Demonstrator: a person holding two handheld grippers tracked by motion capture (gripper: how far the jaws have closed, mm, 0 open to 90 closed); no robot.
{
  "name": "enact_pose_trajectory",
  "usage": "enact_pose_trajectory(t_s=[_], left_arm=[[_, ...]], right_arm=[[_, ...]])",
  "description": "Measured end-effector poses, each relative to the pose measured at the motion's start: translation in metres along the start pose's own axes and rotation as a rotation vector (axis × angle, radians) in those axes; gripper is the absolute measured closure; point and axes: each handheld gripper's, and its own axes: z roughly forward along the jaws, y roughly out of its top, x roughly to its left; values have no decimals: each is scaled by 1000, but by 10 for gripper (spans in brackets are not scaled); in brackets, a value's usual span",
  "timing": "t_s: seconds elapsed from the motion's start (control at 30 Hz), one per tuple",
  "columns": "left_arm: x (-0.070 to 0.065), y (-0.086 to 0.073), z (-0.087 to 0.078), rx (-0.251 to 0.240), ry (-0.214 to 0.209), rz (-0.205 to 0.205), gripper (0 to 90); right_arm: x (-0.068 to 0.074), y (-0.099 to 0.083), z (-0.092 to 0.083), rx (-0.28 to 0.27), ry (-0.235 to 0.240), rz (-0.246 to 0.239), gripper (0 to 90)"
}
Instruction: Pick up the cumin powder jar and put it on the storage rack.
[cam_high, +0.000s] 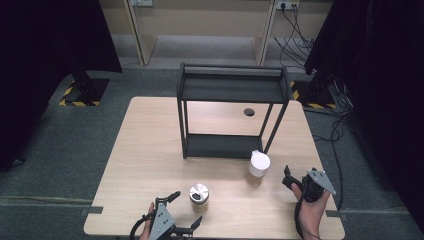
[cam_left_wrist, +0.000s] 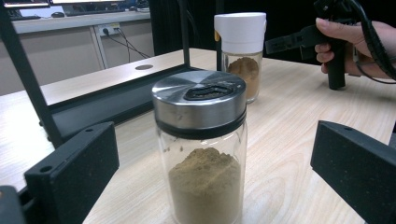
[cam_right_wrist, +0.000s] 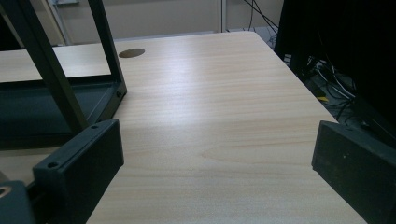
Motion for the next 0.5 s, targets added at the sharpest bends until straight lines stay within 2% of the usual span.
enact_pose_trajectory(t_s=[0.13, 0.37, 0.43, 0.47, 0.5], left_arm=[[-3, 2, 7, 21, 8, 26, 4], [-3, 5, 20, 65, 19, 12, 24], [-4, 9, 25, 77, 25, 4, 27], [-4, 14, 32, 105, 29, -8, 41], [-4, 14, 32, 105, 29, -8, 47]], right_arm=[[0, 0, 0, 1, 0, -1, 20], [0, 1, 0, 5, 3, -5, 20], [0, 1, 1, 6, 2, -8, 20], [1, 1, 0, 5, 1, -11, 20], [1, 1, 0, 5, 1, -11, 20]])
